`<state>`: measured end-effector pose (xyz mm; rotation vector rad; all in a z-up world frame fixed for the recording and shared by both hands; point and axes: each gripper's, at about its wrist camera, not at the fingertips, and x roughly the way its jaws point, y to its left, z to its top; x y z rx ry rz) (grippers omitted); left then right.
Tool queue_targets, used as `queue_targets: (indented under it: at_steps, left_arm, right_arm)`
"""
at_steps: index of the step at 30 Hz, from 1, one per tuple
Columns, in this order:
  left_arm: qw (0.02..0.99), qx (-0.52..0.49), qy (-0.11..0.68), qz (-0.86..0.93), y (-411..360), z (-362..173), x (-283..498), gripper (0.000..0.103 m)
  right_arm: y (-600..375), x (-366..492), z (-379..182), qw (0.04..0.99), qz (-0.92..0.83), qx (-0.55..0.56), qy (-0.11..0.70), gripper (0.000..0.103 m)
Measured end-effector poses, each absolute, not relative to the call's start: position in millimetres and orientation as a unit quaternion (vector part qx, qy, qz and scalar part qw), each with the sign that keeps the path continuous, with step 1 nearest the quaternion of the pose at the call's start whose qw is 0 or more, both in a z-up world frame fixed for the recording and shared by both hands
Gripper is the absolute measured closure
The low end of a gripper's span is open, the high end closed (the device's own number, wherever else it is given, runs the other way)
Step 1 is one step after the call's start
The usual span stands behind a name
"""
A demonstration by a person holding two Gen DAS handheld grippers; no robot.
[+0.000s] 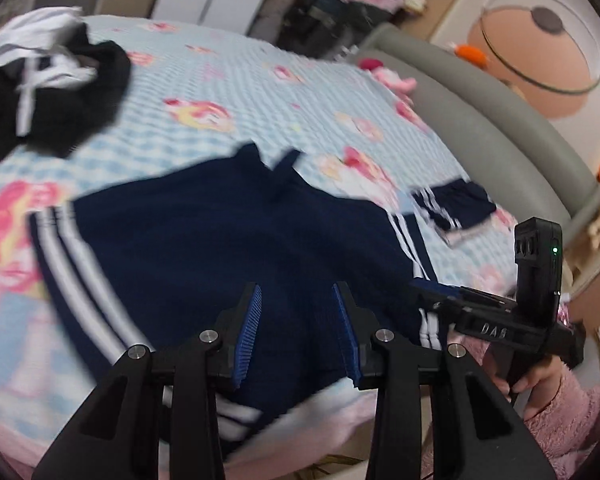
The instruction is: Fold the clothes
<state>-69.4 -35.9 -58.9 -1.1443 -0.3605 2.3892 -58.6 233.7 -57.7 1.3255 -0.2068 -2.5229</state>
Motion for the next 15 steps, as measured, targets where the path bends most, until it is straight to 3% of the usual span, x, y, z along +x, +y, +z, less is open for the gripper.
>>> queue_targets:
  at_steps: [7, 15]
  left_arm:
    - [0.209, -0.493, -0.072, 0.842, -6.8, -100.6, -72.7, 0.065]
    - [0.264, -0.448, -0.08, 0.85, 14.7, -68.3, -70.1, 0.065]
  right_arm:
    - [267.9, -38.1, -71.9, 0.082, -0.877, 0.471, -0.053, 0.06]
    - [287.0, -27.0, -58.6, 0.067, -0.887, 0.449, -0.085, 0.058]
